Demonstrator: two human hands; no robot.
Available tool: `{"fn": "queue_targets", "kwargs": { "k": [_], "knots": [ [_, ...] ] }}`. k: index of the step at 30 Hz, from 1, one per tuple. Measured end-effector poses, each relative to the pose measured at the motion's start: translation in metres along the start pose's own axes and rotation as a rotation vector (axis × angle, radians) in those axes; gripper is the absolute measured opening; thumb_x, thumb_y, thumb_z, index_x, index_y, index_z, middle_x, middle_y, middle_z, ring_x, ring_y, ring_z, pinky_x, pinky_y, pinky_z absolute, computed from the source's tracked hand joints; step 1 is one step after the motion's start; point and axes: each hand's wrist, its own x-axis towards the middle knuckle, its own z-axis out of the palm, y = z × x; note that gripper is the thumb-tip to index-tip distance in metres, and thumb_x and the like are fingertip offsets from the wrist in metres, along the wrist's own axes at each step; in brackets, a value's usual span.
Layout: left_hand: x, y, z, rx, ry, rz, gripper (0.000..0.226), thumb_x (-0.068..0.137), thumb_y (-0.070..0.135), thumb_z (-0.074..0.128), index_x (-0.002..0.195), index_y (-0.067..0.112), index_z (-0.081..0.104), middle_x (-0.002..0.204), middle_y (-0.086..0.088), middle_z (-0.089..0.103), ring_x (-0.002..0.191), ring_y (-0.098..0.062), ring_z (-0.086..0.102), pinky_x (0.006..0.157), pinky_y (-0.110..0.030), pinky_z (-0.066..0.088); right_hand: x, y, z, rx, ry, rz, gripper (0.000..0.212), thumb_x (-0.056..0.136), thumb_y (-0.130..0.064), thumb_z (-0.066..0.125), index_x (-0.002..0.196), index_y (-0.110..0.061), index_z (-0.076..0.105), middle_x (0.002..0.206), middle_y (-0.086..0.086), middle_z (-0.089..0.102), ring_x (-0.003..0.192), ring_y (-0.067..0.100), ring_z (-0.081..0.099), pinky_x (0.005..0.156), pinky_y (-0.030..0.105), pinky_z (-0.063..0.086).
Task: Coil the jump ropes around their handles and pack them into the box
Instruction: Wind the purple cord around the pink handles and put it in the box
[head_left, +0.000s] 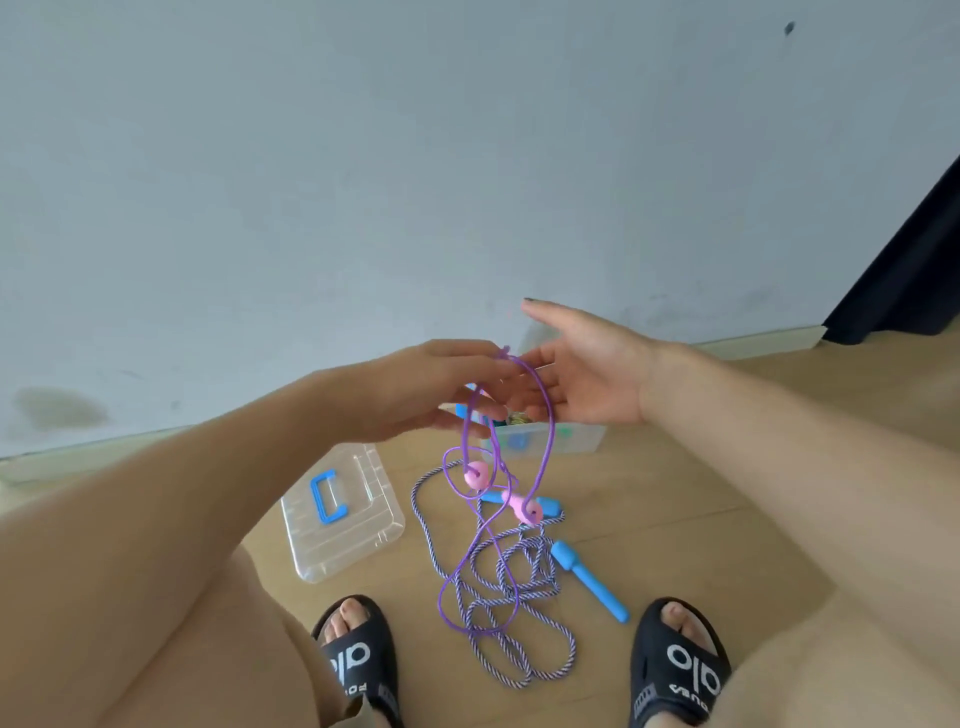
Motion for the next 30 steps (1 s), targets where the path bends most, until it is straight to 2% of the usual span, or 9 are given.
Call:
{"fn": "queue_targets", "kwargs": {
  "k": [5,8,12,15,17,19,22,26,30],
  "knots": [
    [0.005,-0.001,0.009,0.044,-0.155,-0.068,0.023,0.099,0.022,0.057,0.112,0.010,0.071,0.121,-0.005,0.070,0.110,-0.024,0.068,0.101,-0.039,0.052,0.014,0.000,0.017,-0.197,0.189,-0.152,0.008,0.084,-0.013,0.065,0.077,-0.010,0.064,0.063,0.002,0.062,0.061,0.017,0.048,0.059,0.027,0.038],
    [0.015,-0.012,-0.004,0.054,-0.191,-0.220,0.032,0.099,0.020,0.052,0.113,-0.002,0.070,0.119,-0.012,0.071,0.114,-0.026,0.067,0.104,-0.036,0.050,0.014,-0.013,0.015,-0.120,0.222,-0.246,0.013,0.087,0.000,0.058,0.078,-0.009,0.060,0.074,0.004,0.072,0.063,0.015,0.057,0.058,0.024,0.045],
    [0.031,-0.032,-0.034,0.417,0.104,-0.211,0.034,0.090,0.027,0.067,0.119,0.009,0.059,0.114,-0.006,0.068,0.105,-0.024,0.068,0.099,-0.044,0.053,-0.001,-0.026,0.010,-0.101,0.050,-0.272,0.016,0.088,0.005,0.051,0.099,-0.006,0.054,0.087,0.009,0.072,0.057,0.016,0.051,0.056,0.026,0.045],
    [0.038,-0.033,-0.040,0.556,0.201,-0.028,0.083,0.077,0.037,0.082,0.141,0.042,0.030,0.134,0.007,0.048,0.121,-0.017,0.055,0.100,-0.038,0.048,-0.012,-0.027,0.008,-0.180,-0.038,-0.293,0.011,0.089,0.003,0.052,0.096,-0.005,0.056,0.087,0.007,0.070,0.052,0.013,0.035,0.051,0.025,0.032],
    [0.044,-0.028,-0.037,0.529,0.163,0.069,0.063,0.082,0.040,0.077,0.136,0.049,0.044,0.136,0.018,0.052,0.125,-0.007,0.050,0.103,-0.032,0.043,-0.016,-0.027,0.008,-0.211,-0.054,-0.314,0.005,0.091,-0.004,0.057,0.089,-0.008,0.056,0.088,0.008,0.068,0.050,0.012,0.029,0.049,0.025,0.023],
    [0.048,-0.022,-0.033,0.544,0.125,0.028,0.020,0.093,0.043,0.063,0.111,0.038,0.069,0.107,0.024,0.067,0.103,0.007,0.058,0.091,-0.024,0.044,-0.016,-0.027,0.005,-0.251,-0.031,-0.352,0.013,0.092,-0.013,0.063,0.081,-0.011,0.056,0.082,0.006,0.064,0.048,0.011,0.023,0.050,0.028,0.015],
    [0.050,-0.019,-0.037,0.635,0.135,-0.037,0.042,0.097,0.051,0.049,0.081,0.024,0.078,0.085,0.009,0.075,0.086,-0.008,0.065,0.084,-0.030,0.048,-0.013,-0.029,-0.005,-0.318,0.067,-0.411,0.028,0.092,-0.025,0.067,0.070,-0.016,0.051,0.062,-0.003,0.052,0.045,0.010,0.018,0.045,0.026,0.012],
    [0.045,-0.023,-0.063,0.739,0.379,-0.051,0.044,0.097,0.048,0.053,0.075,0.011,0.065,0.068,0.003,0.071,0.065,-0.024,0.060,0.062,-0.029,0.044,-0.009,-0.027,-0.024,-0.645,0.247,-0.404,0.036,0.089,-0.041,0.069,0.070,-0.017,0.050,0.052,-0.009,0.040,0.045,0.012,0.026,0.046,0.025,0.023],
    [0.035,-0.021,-0.076,0.735,0.594,0.083,0.047,0.096,0.042,0.056,0.061,0.014,0.042,0.054,0.002,0.039,0.055,-0.025,0.037,0.052,-0.029,0.032,-0.008,-0.025,-0.031,-0.918,0.268,-0.333,0.039,0.088,-0.050,0.065,0.078,-0.013,0.060,0.058,-0.004,0.048,0.050,0.014,0.039,0.050,0.027,0.034]
  ]
}}
